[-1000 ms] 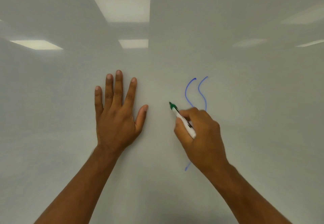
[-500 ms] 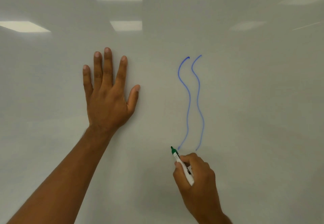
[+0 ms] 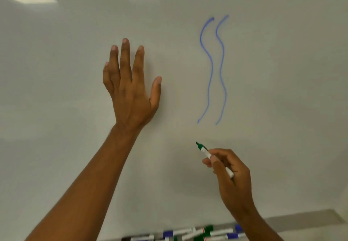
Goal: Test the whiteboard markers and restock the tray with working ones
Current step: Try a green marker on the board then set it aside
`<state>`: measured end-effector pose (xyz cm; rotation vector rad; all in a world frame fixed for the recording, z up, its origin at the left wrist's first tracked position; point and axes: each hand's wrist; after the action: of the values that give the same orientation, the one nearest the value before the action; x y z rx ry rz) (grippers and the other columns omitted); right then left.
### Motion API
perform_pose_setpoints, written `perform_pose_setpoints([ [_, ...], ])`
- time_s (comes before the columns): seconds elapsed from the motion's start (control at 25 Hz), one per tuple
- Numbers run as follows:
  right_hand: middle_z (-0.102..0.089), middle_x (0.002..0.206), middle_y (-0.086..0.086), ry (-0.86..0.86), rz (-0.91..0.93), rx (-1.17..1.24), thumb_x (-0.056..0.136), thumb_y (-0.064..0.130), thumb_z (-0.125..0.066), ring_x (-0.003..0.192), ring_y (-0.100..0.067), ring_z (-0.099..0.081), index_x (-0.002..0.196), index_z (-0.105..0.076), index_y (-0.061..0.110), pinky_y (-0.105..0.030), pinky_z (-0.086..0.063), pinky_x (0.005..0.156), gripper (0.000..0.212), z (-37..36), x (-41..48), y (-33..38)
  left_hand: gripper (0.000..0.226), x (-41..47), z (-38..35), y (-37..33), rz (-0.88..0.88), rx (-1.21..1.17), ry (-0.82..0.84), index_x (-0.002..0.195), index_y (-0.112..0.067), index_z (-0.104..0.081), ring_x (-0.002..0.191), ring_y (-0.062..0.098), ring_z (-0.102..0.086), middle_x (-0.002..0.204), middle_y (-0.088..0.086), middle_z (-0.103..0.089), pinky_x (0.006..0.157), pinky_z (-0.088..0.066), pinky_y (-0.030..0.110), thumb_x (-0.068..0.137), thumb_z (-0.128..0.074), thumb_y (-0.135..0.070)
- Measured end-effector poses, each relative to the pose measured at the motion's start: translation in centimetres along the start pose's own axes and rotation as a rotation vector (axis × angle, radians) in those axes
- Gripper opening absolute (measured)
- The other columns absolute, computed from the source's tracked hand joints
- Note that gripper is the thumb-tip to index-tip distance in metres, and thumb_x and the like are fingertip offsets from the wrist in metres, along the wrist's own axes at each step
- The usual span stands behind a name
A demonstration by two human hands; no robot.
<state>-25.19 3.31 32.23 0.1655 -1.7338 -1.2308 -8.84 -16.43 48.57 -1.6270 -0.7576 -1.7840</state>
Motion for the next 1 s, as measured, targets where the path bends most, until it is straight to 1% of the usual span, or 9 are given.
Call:
perform_pose_setpoints([
  [0.12, -0.077, 0.086, -0.003, 0.03, -0.132, 0.015, 0.093, 0.023, -0.063, 0.078, -0.023, -0.072, 0.103, -0.068, 0.024, -0.04, -0.058, 0.069, 0.011, 1.1, -2.3, -1.5, 0.056, -9.6, 1.5, -2.1, 0.075, -0.25, 0.018, 0.152, -0.012, -0.049, 0.153, 0.035, -0.037, 0.16, 0.011, -0.047, 0.121, -0.03, 0.049, 0.102, -0.061, -0.034],
  [0.24, -0.077, 0.089, 0.002, 0.108, -0.214, -0.054, 0.095, 0.018, -0.067, 0.08, -0.022, -0.072, 0.105, -0.073, 0.029, -0.042, -0.062, 0.07, 0.016, 2.0, -4.8, -3.4, 0.04, -20.2, 3.0, -3.6, 0.227, -0.388, 0.198, 0.139, -0.007, -0.059, 0.135, 0.032, -0.052, 0.141, 0.011, -0.06, 0.115, -0.036, 0.04, 0.102, -0.062, -0.023],
  [0.32, -0.078, 0.095, 0.006, 0.135, -0.273, -0.064, 0.093, 0.021, -0.069, 0.088, -0.018, -0.074, 0.107, -0.075, 0.031, -0.038, -0.062, 0.076, 0.019, 2.5, -6.5, -4.5, 0.03, -26.9, 3.9, -4.2, 0.38, -0.448, 0.363, 0.131, -0.011, -0.063, 0.12, 0.023, -0.058, 0.127, 0.005, -0.065, 0.105, -0.043, 0.035, 0.104, -0.059, -0.022],
  [0.44, -0.078, 0.098, 0.008, 0.138, -0.368, -0.044, 0.092, 0.023, -0.069, 0.093, -0.015, -0.074, 0.107, -0.075, 0.034, -0.03, -0.061, 0.081, 0.02, 3.3, -8.5, -5.9, 0.019, -35.3, 4.6, -4.8, 0.719, -0.507, 0.663, 0.121, -0.013, -0.069, 0.093, 0.01, -0.064, 0.109, 0.0, -0.07, 0.086, -0.059, 0.04, 0.104, -0.064, -0.02],
  [0.52, -0.078, 0.097, 0.008, 0.14, -0.407, -0.064, 0.093, 0.024, -0.066, 0.093, -0.014, -0.073, 0.107, -0.075, 0.032, -0.027, -0.061, 0.081, 0.018, 3.9, -9.9, -6.8, 0.022, -39.5, 4.2, -5.0, 0.9, -0.421, 0.93, 0.121, -0.01, -0.072, 0.09, 0.013, -0.066, 0.11, 0.006, -0.073, 0.088, -0.06, 0.037, 0.1, -0.071, -0.015],
  [0.64, -0.078, 0.098, 0.009, 0.138, -0.481, -0.094, 0.096, 0.019, -0.062, 0.093, -0.011, -0.073, 0.111, -0.072, 0.031, -0.023, -0.06, 0.076, 0.022, 4.5, -11.6, -7.8, 0.017, -43.5, 3.4, -5.5, 0.977, -0.314, 1.237, 0.116, -0.011, -0.073, 0.093, 0.019, -0.065, 0.105, 0.005, -0.071, 0.084, -0.05, 0.025, 0.099, -0.073, -0.014],
  [0.72, -0.077, 0.099, 0.011, 0.138, -0.537, -0.132, 0.096, 0.02, -0.062, 0.09, -0.011, -0.072, 0.114, -0.07, 0.032, -0.022, -0.06, 0.072, 0.023, 5.0, -12.7, -8.5, 0.008, -45.0, 2.8, -6.0, 0.976, -0.28, 1.329, 0.106, -0.01, -0.073, 0.087, 0.019, -0.064, 0.096, 0.003, -0.069, 0.077, -0.046, 0.021, 0.099, -0.071, -0.01],
  [0.8, -0.077, 0.099, 0.012, 0.147, -0.587, -0.168, 0.097, 0.02, -0.061, 0.087, -0.011, -0.071, 0.113, -0.07, 0.034, -0.023, -0.059, 0.069, 0.023, 5.7, -13.7, -9.0, 0.008, -45.9, 2.4, -6.6, 0.992, -0.249, 1.383, 0.106, -0.008, -0.073, 0.081, 0.016, -0.064, 0.092, 0.003, -0.069, 0.074, -0.049, 0.02, 0.099, -0.069, -0.007],
  [1.0, -0.075, 0.096, 0.022, 0.188, -0.648, -0.248, 0.098, 0.019, -0.06, 0.085, -0.007, -0.071, 0.11, -0.068, 0.037, -0.022, -0.06, 0.069, 0.023, 6.8, -15.3, -9.6, 0.009, -47.0, 1.6, -7.5, 1.067, -0.223, 1.342, 0.096, -0.014, -0.065, 0.074, 0.016, -0.065, 0.086, 0.004, -0.068, 0.066, -0.056, 0.026, 0.099, -0.071, -0.008],
])
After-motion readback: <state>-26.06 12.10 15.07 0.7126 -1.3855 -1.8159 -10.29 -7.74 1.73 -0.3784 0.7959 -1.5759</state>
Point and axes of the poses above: each hand's wrist, its own x-axis towards the middle knuckle, its own z-axis out of the back of the hand, y = z × x
